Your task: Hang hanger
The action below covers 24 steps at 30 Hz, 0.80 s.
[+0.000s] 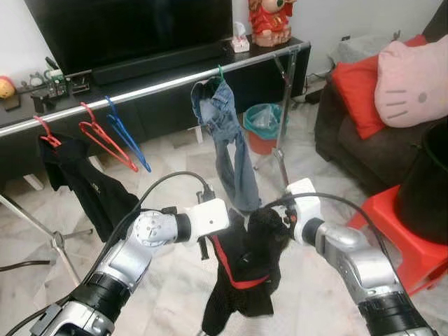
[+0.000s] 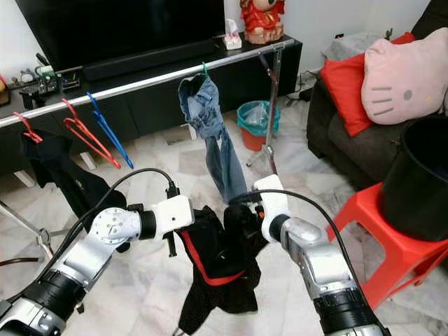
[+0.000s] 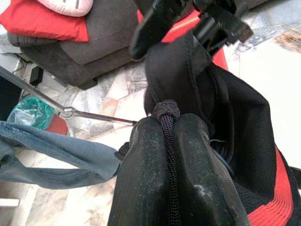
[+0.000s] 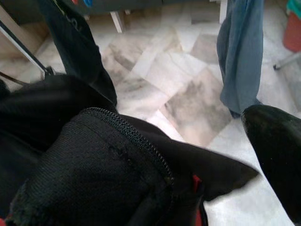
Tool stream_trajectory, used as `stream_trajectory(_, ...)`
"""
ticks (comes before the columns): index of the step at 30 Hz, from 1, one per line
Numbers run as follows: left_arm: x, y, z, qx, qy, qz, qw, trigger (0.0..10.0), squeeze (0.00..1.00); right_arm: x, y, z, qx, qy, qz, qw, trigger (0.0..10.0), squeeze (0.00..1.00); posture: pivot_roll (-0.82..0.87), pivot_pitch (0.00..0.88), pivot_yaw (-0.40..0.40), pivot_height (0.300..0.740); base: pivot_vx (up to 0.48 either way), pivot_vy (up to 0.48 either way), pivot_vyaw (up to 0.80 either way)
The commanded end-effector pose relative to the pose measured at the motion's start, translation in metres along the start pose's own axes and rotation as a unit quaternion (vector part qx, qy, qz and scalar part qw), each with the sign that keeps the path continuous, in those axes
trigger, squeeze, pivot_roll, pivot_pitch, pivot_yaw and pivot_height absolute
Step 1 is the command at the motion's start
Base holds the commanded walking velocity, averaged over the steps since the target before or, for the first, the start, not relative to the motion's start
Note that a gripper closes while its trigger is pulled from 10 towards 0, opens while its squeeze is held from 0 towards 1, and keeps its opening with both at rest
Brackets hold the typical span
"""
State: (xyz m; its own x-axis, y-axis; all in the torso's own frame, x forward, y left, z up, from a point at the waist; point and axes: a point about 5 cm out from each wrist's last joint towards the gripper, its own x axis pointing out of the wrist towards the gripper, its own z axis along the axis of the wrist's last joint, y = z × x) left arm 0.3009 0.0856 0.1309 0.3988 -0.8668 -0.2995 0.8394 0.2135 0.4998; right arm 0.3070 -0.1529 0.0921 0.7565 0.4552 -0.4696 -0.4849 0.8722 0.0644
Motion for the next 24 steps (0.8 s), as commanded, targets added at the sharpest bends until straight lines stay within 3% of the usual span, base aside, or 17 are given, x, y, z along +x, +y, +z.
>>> stream_trajectory(1, -0.005, 0.007, 0.002, 0.008, -0.002, 0.009, 1.000, 10.0, 0.00, 0.002, 0.002, -0.005, -0.001, 0.006, 0.000, 1.000, 10.0, 0.00, 0.07, 0.022, 0.088, 0.740, 0.000, 0.000, 0.00)
stream_trajectory(12, -0.005, 0.010, 0.002, 0.003, -0.006, 0.019, 1.000, 10.0, 0.00, 0.003, 0.004, -0.005, 0.001, -0.010, 0.001, 1.000, 10.0, 0.00, 0.07, 0.012, 0.088, 0.740, 0.000, 0.000, 0.00)
stream_trajectory(17, -0.006, 0.013, 0.003, -0.033, -0.024, 0.041, 0.998, 10.0, 0.00, 0.002, -0.003, -0.001, 0.046, -0.037, -0.028, 0.998, 10.0, 0.00, 0.07, 0.012, 0.088, 0.740, 0.000, 0.000, 0.00)
stream_trajectory(24, -0.010, 0.020, 0.001, -0.048, -0.027, 0.067, 0.996, 10.0, 0.00, 0.001, -0.006, -0.001, 0.055, -0.047, -0.042, 0.996, 10.0, 0.00, 0.07, 0.011, 0.087, 0.740, 0.000, 0.000, 0.00)
